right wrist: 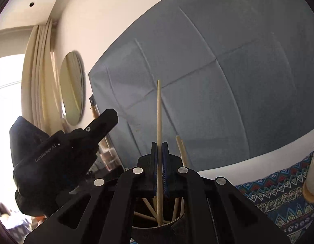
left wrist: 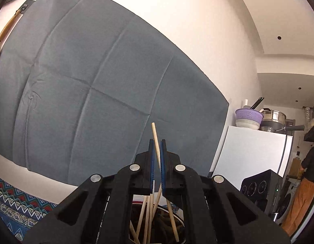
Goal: Organize utensils
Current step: 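Open both tools and raise them away from the holder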
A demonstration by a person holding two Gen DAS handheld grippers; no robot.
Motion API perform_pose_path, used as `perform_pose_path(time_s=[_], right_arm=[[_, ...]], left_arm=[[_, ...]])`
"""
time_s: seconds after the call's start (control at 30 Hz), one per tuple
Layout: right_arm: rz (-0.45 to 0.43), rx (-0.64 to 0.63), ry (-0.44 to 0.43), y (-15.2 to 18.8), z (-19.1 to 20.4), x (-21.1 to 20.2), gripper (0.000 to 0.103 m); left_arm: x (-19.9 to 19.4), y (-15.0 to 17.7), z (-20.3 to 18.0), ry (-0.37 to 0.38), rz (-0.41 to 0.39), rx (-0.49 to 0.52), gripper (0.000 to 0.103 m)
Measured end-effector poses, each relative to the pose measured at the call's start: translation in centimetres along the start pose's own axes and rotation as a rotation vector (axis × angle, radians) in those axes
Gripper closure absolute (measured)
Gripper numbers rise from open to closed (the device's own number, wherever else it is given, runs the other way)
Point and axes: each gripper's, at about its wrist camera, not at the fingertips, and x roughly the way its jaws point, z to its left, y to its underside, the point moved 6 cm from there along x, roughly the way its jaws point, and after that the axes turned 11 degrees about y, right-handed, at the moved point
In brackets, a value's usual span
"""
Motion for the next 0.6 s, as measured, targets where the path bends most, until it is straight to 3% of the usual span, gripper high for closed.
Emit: perform_pose_path(time_s=[0.2, 0.37, 0.6], right_arm=[[0.023, -0.033, -0.011, 1.1, 0.3, 0.5, 0.097], [0.024, -0.071, -0.036, 1.5, 0.8, 0.5, 0.096], [0.021, -0.105, -0.056, 1.9, 1.5, -0.4, 0.095]], left_arm=[[-0.8, -1.0, 0.9, -0.029, -0.019, -0.005, 0.097], [-2.1, -2.2, 2.6, -0.065, -0.035, -0.043, 0.086], [-3.3, -3.3, 5.2, -0.122, -0.032, -0.091, 0.050]])
